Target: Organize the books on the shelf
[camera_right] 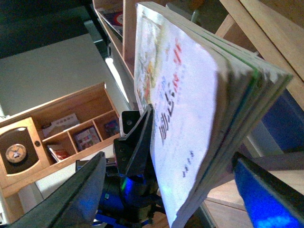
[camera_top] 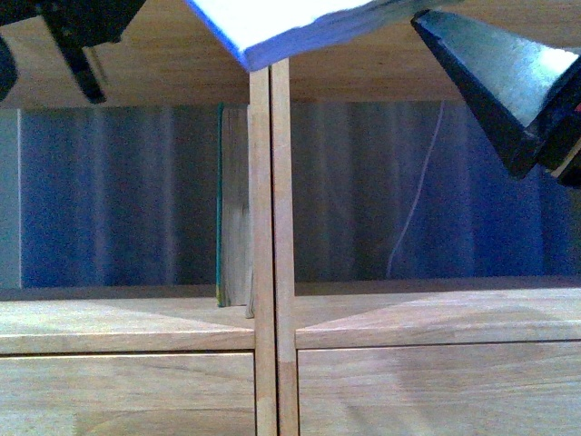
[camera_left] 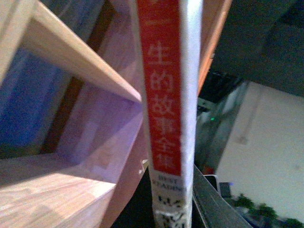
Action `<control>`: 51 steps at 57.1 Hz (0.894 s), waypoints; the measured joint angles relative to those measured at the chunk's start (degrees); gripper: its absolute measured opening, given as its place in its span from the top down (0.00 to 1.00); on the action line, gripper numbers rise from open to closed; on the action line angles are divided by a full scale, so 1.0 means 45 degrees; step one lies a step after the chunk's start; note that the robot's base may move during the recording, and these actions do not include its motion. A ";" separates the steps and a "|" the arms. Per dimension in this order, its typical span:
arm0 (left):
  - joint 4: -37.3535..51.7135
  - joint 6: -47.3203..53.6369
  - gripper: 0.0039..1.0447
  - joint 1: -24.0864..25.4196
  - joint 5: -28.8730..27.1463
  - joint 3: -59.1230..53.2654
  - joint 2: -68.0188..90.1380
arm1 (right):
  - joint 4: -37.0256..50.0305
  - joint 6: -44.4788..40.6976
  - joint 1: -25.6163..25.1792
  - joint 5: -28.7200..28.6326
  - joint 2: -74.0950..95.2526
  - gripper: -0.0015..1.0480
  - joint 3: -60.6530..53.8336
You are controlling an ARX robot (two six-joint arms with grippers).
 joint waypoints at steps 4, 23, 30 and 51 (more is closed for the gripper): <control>-0.0743 0.1409 0.94 0.0510 -0.0117 -0.0617 -0.0631 | 0.0000 0.0034 -0.0015 -0.0151 -0.0015 0.05 -0.0024; -0.3900 0.7966 0.94 0.2569 -0.2079 -0.2210 -0.2302 | -0.7927 -0.6649 -0.4473 0.0461 -0.3458 0.07 -0.1632; -0.4852 1.0044 0.94 0.2851 -0.3245 -0.2084 -0.1928 | -1.0010 -1.0292 -0.5702 0.1622 -0.4381 0.07 -0.1734; -0.5367 1.3187 0.94 0.2953 -0.6203 0.1107 0.1909 | -1.0462 -1.3818 -0.6397 0.1705 -0.5217 0.07 -0.1870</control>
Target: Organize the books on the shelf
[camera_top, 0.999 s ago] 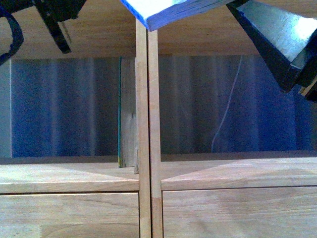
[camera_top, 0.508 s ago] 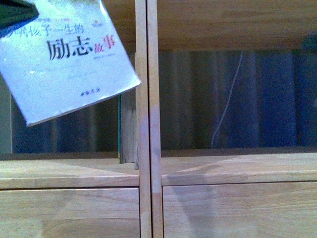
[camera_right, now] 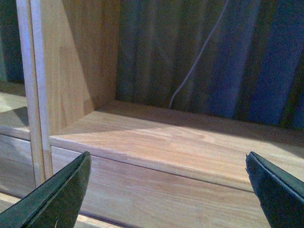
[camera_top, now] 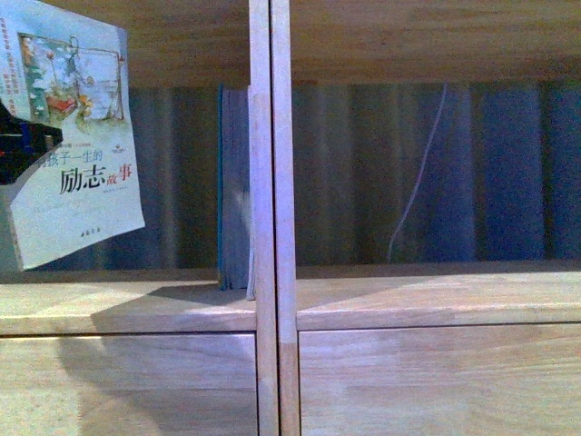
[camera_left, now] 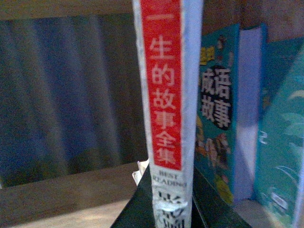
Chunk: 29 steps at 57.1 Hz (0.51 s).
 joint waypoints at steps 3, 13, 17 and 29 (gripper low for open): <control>-0.0219 0.0291 0.94 -0.0175 -0.0447 0.1107 0.1069 | 0.0000 -0.0073 -0.0005 0.0000 0.0000 0.07 0.0000; -0.1166 0.0850 0.94 -0.0879 -0.1637 0.4167 0.3920 | 0.0000 -0.0199 -0.0005 0.0000 0.0029 0.07 -0.0005; -0.1608 0.1025 0.94 -0.1146 -0.2001 0.5066 0.4609 | -0.0019 -0.0204 -0.0005 0.0000 0.0029 0.07 -0.0005; -0.2147 0.1409 0.94 -0.1904 -0.2982 0.6815 0.5780 | -0.0019 -0.0209 -0.0005 0.0000 0.0024 0.07 -0.0005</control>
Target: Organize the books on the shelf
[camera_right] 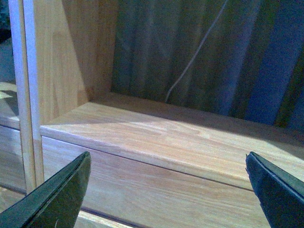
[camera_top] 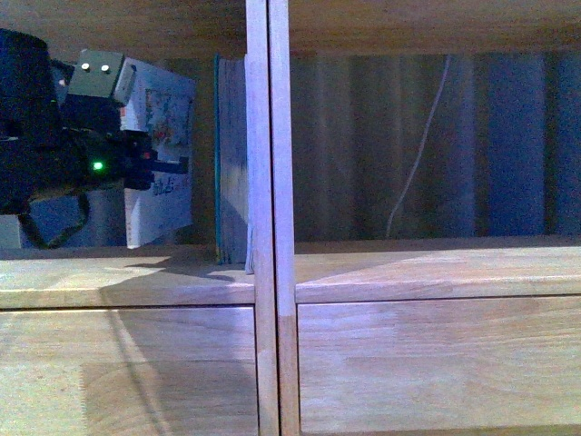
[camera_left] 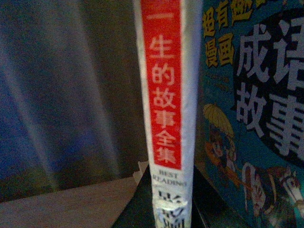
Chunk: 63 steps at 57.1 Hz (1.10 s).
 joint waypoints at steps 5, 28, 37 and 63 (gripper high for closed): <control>-0.0160 0.0301 0.94 -0.0267 -0.0335 0.0359 0.0233 | 0.0000 0.0000 0.0000 0.0000 0.0000 0.07 0.0000; -0.0612 0.0797 0.91 -0.0996 -0.1370 0.0758 0.1069 | 0.0000 0.0000 0.0000 0.0000 0.0000 0.07 0.0000; -0.0447 0.0695 0.68 -0.1010 -0.1355 0.0253 0.0840 | 0.0000 0.0000 0.0000 -0.0005 0.0000 0.07 0.0000; 0.1064 -0.0146 0.05 -0.0321 -0.1452 -0.4804 -0.3968 | 0.0000 0.0000 0.0000 0.0000 0.0000 0.07 0.0000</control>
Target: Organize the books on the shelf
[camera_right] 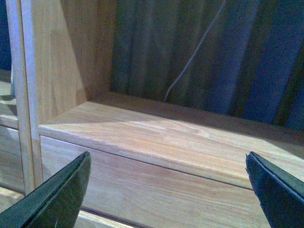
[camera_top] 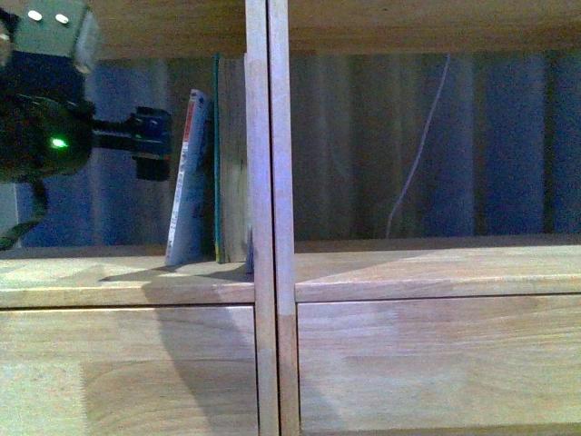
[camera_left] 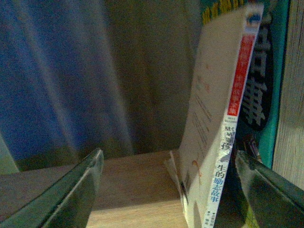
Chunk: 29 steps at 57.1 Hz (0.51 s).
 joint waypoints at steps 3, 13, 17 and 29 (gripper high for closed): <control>0.0044 -0.0238 0.07 0.0087 -0.0005 -0.0364 -0.0471 | 0.0000 0.0000 0.0000 0.0000 0.0000 0.07 0.0000; 0.0068 -0.0452 0.07 0.0126 0.0092 -0.0481 -0.0656 | 0.0000 0.0000 0.0000 0.0000 0.0000 0.07 0.0000; -0.0675 -0.0763 0.10 0.0083 -0.0384 -0.0500 -0.0729 | 0.0000 0.0000 0.0000 0.0000 0.0000 0.07 0.0000; -0.2205 -0.1758 0.42 0.0427 -0.1005 -0.3672 -0.2846 | 0.0000 0.0000 -0.0005 0.0000 0.0000 0.07 0.0000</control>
